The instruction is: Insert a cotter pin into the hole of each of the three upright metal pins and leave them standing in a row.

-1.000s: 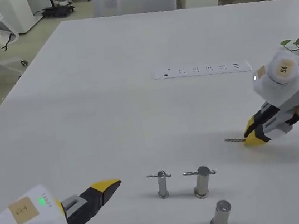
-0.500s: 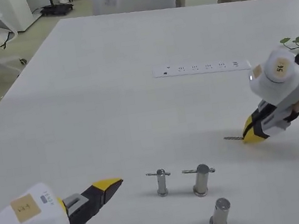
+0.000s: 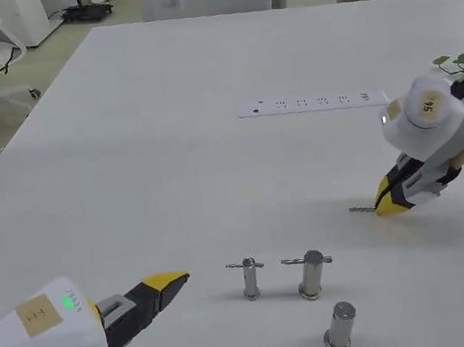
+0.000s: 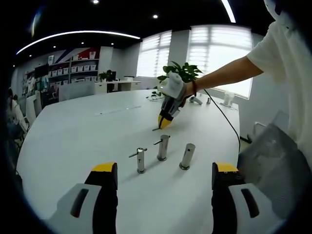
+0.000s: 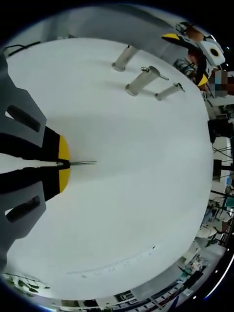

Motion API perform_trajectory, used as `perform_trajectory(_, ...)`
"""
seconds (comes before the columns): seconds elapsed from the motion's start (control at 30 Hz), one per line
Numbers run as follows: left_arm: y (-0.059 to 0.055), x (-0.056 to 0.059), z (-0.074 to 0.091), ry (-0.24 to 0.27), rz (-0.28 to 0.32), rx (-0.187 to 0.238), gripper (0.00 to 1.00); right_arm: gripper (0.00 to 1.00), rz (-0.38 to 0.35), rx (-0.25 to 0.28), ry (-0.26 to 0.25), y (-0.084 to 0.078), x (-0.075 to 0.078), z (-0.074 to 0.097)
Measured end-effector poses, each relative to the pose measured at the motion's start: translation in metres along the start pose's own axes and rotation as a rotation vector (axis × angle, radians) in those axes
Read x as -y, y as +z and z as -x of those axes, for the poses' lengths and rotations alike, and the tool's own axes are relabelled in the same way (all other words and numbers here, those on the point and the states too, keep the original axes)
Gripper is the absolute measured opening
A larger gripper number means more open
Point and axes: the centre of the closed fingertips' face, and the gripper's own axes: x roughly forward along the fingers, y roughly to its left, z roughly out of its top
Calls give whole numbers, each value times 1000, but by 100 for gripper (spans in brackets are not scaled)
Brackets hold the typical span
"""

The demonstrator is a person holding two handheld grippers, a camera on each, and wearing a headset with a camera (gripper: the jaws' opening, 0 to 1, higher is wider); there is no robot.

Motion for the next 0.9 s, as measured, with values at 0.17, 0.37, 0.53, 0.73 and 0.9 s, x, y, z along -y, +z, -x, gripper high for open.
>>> perform_trajectory(0.17, 1, 0, 0, -4, -8, -4, 78, 3, 23, -1, -14, 2, 0, 0)
perform_trajectory(0.37, 5, -2, 0, -1, -18, -3, 78, 3, 32, 15, -26, 7, 0, 1)
perform_trajectory(0.53, 7, -1, 1, -3, -20, -6, 78, 2, 53, 24, -42, 13, -2, 7)
perform_trajectory(0.73, 11, -1, 1, 0, -9, 1, 76, 2, 84, 50, -70, 22, -6, 19)
perform_trajectory(0.9, 14, 2, 1, -4, -3, 6, 73, 2, 127, 79, -90, 35, -14, 34)
